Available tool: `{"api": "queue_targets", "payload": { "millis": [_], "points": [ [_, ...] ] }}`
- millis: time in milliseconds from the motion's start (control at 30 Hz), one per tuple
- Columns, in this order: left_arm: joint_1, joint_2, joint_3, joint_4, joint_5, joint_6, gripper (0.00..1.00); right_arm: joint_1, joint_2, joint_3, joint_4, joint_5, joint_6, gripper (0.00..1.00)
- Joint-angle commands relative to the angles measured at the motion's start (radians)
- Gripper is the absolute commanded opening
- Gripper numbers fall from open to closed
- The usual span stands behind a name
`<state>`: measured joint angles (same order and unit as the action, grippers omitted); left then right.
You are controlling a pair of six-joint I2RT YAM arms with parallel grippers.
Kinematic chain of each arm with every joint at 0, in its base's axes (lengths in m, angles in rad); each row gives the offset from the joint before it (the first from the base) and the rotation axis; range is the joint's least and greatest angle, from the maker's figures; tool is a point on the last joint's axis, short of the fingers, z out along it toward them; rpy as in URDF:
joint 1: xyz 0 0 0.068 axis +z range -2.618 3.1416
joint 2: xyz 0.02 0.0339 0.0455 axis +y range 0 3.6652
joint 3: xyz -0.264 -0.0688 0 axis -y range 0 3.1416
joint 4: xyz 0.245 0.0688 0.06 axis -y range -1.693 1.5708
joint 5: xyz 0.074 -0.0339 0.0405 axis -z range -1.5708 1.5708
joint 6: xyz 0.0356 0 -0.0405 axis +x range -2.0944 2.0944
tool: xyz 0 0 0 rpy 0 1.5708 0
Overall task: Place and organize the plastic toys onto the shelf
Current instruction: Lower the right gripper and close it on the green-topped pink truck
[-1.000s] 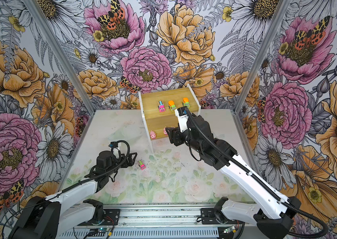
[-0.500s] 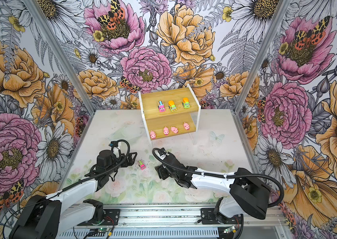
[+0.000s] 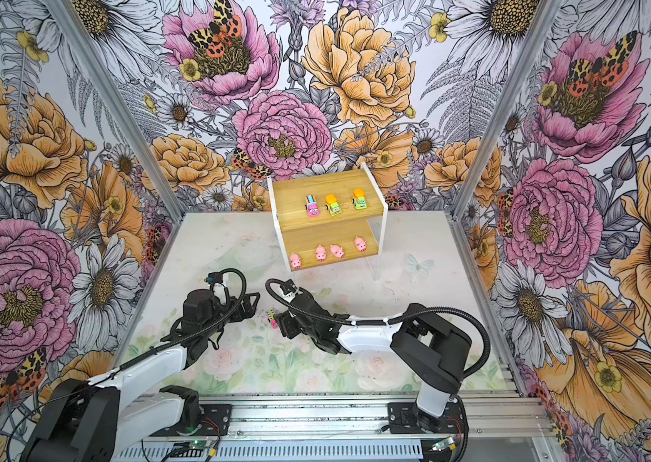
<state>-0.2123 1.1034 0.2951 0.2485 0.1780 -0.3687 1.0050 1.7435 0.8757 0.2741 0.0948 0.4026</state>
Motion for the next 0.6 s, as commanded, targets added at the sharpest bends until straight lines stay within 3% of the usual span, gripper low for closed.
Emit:
{"api": "queue_targets", "payload": {
  "millis": [0, 567],
  "points": [
    [0.014, -0.016, 0.007, -0.009, 0.024, -0.021, 0.99, 0.009, 0.050, 0.054, 0.038, -0.022, -0.001, 0.66],
    [0.030, 0.004, 0.004, 0.018, 0.043, -0.026, 0.99, 0.011, 0.216, 0.149, 0.028, -0.063, 0.016, 0.63]
  ]
}}
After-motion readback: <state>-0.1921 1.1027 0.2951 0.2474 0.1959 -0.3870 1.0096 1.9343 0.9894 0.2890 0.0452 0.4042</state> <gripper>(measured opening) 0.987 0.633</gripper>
